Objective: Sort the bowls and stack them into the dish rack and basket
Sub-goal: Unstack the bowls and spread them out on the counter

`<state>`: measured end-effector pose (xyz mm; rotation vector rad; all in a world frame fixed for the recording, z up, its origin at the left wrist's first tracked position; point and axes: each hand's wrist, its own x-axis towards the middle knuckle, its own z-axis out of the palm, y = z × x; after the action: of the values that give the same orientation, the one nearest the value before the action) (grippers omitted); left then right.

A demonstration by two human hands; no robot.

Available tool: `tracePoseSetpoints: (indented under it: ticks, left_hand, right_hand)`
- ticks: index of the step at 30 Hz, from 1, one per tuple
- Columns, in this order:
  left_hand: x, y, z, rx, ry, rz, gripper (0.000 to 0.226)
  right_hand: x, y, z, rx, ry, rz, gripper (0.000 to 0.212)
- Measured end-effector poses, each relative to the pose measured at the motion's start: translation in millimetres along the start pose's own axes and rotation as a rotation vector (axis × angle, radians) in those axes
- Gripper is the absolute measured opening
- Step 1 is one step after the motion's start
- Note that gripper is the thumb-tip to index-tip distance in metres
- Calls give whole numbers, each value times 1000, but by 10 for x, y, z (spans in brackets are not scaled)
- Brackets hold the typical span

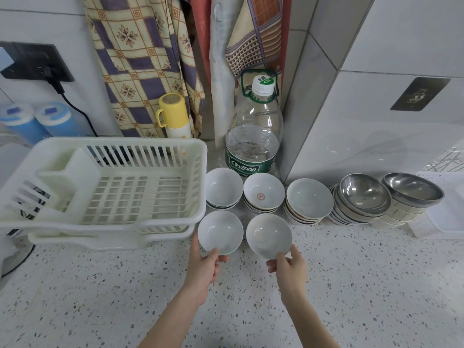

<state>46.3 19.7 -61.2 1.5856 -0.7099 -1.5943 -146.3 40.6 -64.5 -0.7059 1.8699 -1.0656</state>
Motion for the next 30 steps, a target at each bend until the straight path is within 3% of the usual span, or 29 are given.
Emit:
tracePoseSetpoints:
  ticks: [15,21,25,30]
  left_hand:
    - [-19,15,28,-21,6,-34,61]
    - [-35,-12,-12,85,-1,40,67]
    - [-86,-65,-35,158,96,167,64]
    - [-134,20,60,177,183,330,46]
  right_hand:
    - [-42,-86,-1,23,-67,51,50]
    - [-25,-117,-64,-62,-102,52,42]
    - [-45,-194,-155,-310,14,-8,57]
    - [24,-404,-257,-334,153,-159,35]
